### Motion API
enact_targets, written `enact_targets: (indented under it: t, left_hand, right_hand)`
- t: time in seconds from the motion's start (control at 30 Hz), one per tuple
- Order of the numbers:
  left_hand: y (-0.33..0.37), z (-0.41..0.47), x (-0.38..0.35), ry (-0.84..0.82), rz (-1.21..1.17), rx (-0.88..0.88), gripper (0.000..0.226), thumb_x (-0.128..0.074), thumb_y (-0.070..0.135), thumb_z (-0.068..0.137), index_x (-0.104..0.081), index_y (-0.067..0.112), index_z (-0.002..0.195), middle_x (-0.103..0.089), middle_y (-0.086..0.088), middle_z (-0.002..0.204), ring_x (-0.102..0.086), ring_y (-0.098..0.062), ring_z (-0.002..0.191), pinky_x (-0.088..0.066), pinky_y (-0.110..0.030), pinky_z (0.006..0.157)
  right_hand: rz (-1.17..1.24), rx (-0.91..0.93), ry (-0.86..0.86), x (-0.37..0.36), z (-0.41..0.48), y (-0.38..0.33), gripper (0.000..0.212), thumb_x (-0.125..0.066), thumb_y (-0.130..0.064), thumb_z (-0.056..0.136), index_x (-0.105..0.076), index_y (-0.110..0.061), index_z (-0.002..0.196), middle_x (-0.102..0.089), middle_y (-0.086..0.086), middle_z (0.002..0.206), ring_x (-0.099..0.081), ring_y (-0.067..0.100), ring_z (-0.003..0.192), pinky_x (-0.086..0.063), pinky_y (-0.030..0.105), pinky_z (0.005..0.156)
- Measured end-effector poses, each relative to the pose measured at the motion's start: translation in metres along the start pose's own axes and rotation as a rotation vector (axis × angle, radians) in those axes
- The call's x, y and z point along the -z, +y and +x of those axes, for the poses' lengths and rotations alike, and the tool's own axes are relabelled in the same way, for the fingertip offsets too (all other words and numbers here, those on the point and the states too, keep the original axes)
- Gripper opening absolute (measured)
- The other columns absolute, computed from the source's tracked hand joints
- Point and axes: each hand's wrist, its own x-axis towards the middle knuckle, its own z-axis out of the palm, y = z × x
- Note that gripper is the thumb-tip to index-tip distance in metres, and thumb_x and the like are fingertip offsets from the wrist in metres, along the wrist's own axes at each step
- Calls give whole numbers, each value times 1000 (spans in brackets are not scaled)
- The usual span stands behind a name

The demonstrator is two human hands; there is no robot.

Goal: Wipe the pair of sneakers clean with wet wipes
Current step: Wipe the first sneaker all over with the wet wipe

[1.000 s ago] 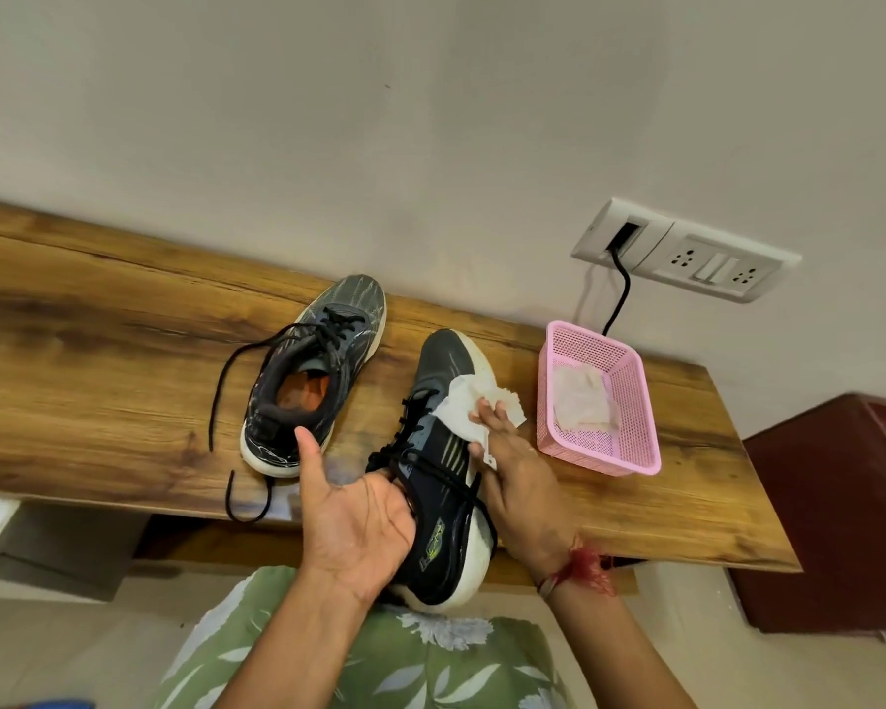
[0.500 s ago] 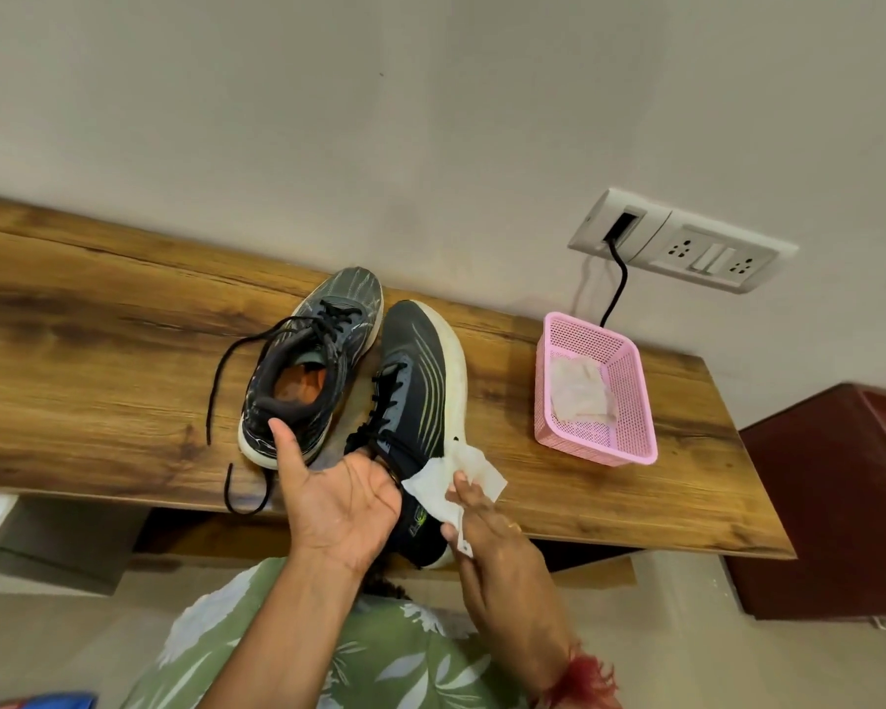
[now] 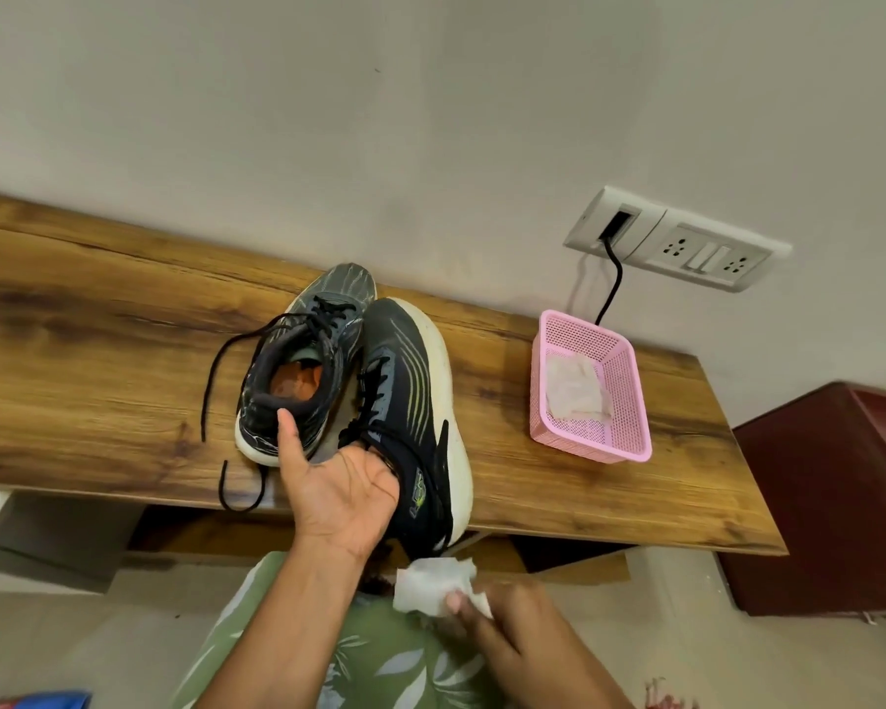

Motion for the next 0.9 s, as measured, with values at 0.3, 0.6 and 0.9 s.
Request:
enact_targets:
  t: [0.3,0.6,0.9]
  left_hand:
    - [-6,-1,-6,-34,-4,-16,79,-49,62,80,-50,5,134,-60,-19,128,-57,-30,120,-43,-51,98]
    - [-8,1,-3,-39,13,11,79,-49,55,77,-47,1,134,-57,-21,131,-54,-31,124,-36,-42,111]
    - [-12,1,-5,-67,-23,-36,80,-58,51,72,-47,4,136,-58,-18,131,-55,-30,124,-36,-41,111]
  right_hand:
    - [329,26,639,19,38,-17,48,-34,-64,83,-55,-24,67,-51,-10,49,-41,0,43,-29,8,44]
    - [5,39,624,-60,24,3,59,-28,-51,94,-50,-13,133,-48,-11,133,-34,-19,118,-26,-5,91]
    - [126,-123,516,-88,11,-1,77,-23,-74,81,-72,-19,102,-73,-1,86,-62,3,73,-31,-6,61]
